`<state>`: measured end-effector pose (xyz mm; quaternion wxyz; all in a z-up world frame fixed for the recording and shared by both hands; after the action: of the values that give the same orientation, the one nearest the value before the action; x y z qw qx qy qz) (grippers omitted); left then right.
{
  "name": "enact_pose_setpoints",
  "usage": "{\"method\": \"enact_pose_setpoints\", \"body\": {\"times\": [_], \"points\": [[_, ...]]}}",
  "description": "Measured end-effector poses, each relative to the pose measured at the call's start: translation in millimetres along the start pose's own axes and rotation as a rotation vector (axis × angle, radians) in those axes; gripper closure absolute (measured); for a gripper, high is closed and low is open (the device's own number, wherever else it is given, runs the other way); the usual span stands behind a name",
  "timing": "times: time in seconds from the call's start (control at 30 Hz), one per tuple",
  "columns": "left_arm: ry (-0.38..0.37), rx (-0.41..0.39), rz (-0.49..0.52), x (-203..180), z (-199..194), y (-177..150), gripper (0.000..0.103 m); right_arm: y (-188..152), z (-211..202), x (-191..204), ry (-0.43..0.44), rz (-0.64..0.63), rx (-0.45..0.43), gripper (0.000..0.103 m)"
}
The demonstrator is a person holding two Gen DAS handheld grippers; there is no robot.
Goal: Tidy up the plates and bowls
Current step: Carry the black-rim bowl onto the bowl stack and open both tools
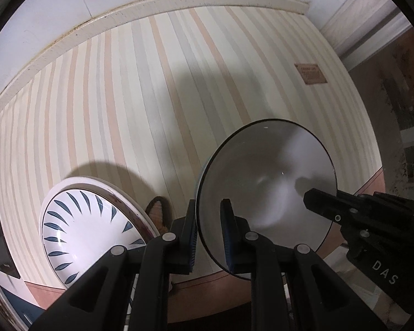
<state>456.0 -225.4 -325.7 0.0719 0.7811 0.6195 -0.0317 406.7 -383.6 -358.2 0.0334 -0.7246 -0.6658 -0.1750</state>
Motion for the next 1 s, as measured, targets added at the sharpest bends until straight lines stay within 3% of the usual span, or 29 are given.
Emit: {"method": "enact_pose_setpoints", "body": {"times": [0.4,0.63,0.87,1.0], "points": [[0.059,0.003,0.034,-2.0,7.3,-0.9,0.089,4.1,9.5,-1.0,-0.013,-0.009,0.015,0.09],[0.044,0.01,0.024,0.0,5.5,-1.9,0.089,8.6,5.2,-2.3,-0.012,0.009,0.026,0.084],[-0.004,-0.057,0.026,4.1,-36.6,-11.6,0.089,-2.2,-19.5,6.4,-0.032,-0.001,-0.011,0.084],[-0.031,-0.123,0.043,5.3,-73.3,-23.8,0.089,-16.0,-58.5,23.3,-0.087,-0.033,-0.089,0.084]]}}
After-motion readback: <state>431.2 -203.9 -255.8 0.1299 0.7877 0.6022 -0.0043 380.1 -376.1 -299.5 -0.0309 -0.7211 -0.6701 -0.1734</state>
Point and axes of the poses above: each gripper's, at about its wrist camera, not at the fingertips, and z roughly the way its jaws point, x to its left, y to its top, the point moved 2 cm from there along z, roughly the way its jaws point, and after that the axes turned 8 degrees about -z, right-handed, at the moved point
